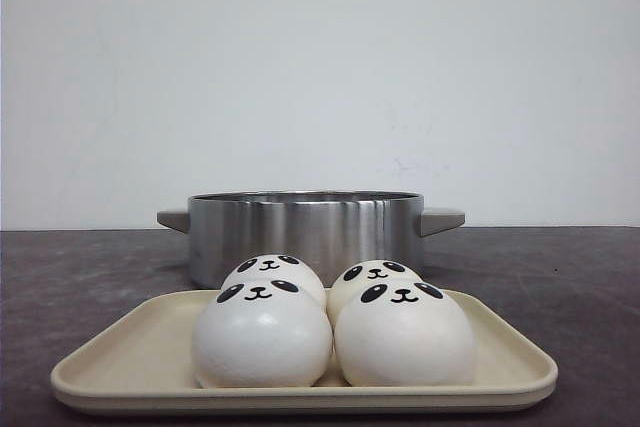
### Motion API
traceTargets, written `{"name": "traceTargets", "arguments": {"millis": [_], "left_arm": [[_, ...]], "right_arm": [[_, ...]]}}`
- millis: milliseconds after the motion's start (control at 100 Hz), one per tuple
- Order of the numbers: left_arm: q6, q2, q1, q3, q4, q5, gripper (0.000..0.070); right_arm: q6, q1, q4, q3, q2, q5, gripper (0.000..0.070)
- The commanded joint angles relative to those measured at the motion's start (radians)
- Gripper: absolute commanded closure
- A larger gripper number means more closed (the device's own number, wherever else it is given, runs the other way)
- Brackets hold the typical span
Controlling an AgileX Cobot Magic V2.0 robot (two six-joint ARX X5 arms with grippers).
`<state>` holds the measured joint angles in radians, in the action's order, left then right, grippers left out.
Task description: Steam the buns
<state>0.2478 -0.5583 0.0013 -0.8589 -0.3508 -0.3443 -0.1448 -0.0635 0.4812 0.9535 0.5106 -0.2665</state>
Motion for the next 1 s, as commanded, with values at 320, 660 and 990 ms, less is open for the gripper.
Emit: {"name": "traceTargets", "arguments": {"millis": [320, 660, 990], "left_arm": [[-0.026, -0.084, -0.024, -0.023, -0.062, -0.005, 0.0], [-0.075, -0.204, -0.175, -0.023, -0.067, -0.004, 0.0], [-0.077, -0.312, -0.315, -0.023, -0.075, 0.007, 0.0]], "right_arm": [[0.023, 0.0, -0.004, 0.055, 0.1, -0.104, 0.0005], [-0.089, -0.221, 0.022, 0.056, 0.364, -0.071, 0.0028], [-0.243, -0.539, 0.114, 0.056, 0.814, -0.019, 0.0089]]}}
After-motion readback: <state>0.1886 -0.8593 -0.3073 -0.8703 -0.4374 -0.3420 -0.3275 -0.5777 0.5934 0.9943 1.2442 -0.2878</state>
